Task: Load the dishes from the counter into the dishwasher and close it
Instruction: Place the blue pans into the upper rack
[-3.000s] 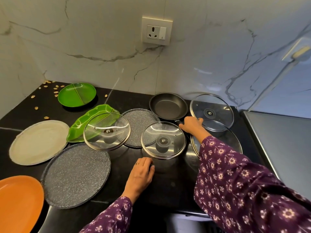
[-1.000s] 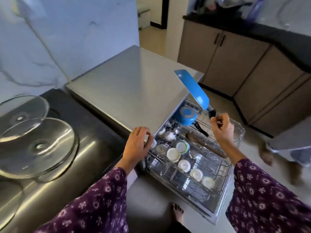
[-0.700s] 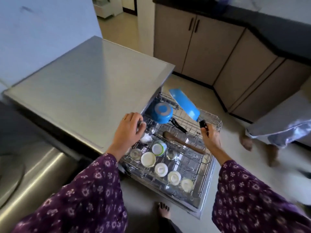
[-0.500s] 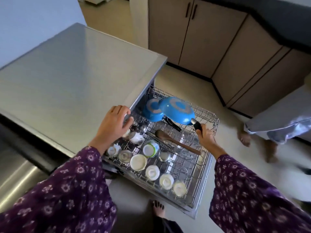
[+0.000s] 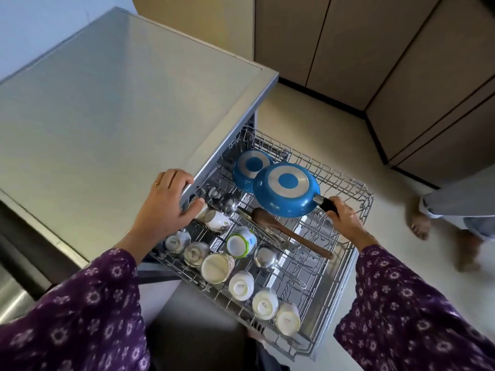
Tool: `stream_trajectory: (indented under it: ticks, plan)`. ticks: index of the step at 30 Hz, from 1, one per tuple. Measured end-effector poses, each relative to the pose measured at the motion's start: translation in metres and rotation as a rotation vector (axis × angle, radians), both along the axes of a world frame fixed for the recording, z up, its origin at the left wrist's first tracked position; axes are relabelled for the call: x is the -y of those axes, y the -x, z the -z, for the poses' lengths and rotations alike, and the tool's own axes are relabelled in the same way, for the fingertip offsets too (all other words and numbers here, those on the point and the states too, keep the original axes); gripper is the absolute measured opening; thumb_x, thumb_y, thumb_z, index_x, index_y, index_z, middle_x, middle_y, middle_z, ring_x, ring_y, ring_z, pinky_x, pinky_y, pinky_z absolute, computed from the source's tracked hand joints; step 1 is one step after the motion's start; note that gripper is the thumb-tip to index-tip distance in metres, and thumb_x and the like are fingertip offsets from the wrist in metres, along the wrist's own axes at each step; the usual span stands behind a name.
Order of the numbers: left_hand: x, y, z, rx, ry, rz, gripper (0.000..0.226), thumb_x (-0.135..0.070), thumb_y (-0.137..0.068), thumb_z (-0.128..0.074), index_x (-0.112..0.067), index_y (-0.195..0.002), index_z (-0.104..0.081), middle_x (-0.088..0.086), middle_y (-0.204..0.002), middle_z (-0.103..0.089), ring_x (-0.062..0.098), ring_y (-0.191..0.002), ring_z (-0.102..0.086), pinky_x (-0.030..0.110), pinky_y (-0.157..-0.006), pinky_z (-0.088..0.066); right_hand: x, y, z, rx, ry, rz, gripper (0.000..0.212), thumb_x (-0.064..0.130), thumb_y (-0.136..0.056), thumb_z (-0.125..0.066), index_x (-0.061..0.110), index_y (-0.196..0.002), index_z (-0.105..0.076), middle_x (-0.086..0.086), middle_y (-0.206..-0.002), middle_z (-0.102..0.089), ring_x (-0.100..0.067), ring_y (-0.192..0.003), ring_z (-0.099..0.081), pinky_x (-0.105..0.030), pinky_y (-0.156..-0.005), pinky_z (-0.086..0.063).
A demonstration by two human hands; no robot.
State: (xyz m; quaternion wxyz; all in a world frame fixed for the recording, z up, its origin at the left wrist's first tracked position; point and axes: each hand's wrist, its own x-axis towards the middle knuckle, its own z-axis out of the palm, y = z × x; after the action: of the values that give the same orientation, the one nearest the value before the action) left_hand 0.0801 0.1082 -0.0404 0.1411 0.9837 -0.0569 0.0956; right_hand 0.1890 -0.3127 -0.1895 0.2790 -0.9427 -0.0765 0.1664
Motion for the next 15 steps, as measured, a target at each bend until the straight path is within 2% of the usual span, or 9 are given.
stream_trajectory:
  ticks: [4,9,11,12,15]
  plan:
    - [0.000,0.000,0.000,-0.009,0.001,-0.005,0.041,-0.044,-0.082,-0.052,-0.011,-0.106,-0.049,0.000,-0.103,-0.046,0.006,-0.094,-0.033,0.024,-0.083,-0.033,0.002,-0.010,0.010,0.016,0.030,-0.022,0.029,0.004,-0.094,-0.046,0.011,-0.122,-0.043,-0.001,-0.098,-0.053,-0.015,-0.084,-0.052,-0.026,-0.071,-0.040]
    - [0.003,0.000,-0.003,-0.009,0.011,-0.002,0.044,-0.046,-0.082,-0.050,-0.009,-0.105,-0.050,0.002,-0.103,-0.047,0.007,-0.095,-0.034,0.027,-0.083,-0.034,0.006,-0.018,0.025,0.077,0.221,-0.183,0.025,0.004,-0.093,-0.048,0.009,-0.117,-0.044,0.000,-0.085,-0.053,-0.009,-0.069,-0.052,-0.020,-0.066,-0.046]
    - [0.004,0.001,-0.004,-0.009,0.020,-0.007,0.044,-0.047,-0.081,-0.050,-0.009,-0.105,-0.050,0.002,-0.104,-0.047,0.006,-0.096,-0.033,0.028,-0.083,-0.035,0.009,-0.018,0.032,0.112,0.317,-0.263,0.025,0.002,-0.093,-0.047,0.007,-0.117,-0.043,-0.002,-0.086,-0.055,-0.006,-0.066,-0.048,-0.020,-0.066,-0.050]
    - [0.004,0.002,-0.004,-0.011,0.023,-0.009,0.045,-0.047,-0.081,-0.050,-0.009,-0.105,-0.050,0.003,-0.104,-0.047,0.006,-0.097,-0.033,0.028,-0.083,-0.035,0.011,-0.019,0.035,0.105,0.343,-0.289,0.026,0.000,-0.093,-0.046,0.007,-0.118,-0.041,-0.003,-0.088,-0.056,-0.005,-0.067,-0.047,-0.018,-0.064,-0.048]
    - [0.004,0.002,-0.004,-0.024,0.031,-0.016,0.047,-0.047,-0.080,-0.051,-0.009,-0.107,-0.050,0.003,-0.105,-0.047,0.005,-0.097,-0.032,0.028,-0.083,-0.036,0.014,-0.025,0.037,0.065,0.364,-0.328,0.026,0.002,-0.094,-0.042,0.009,-0.119,-0.038,-0.001,-0.089,-0.053,-0.004,-0.066,-0.047,-0.010,-0.053,-0.031]
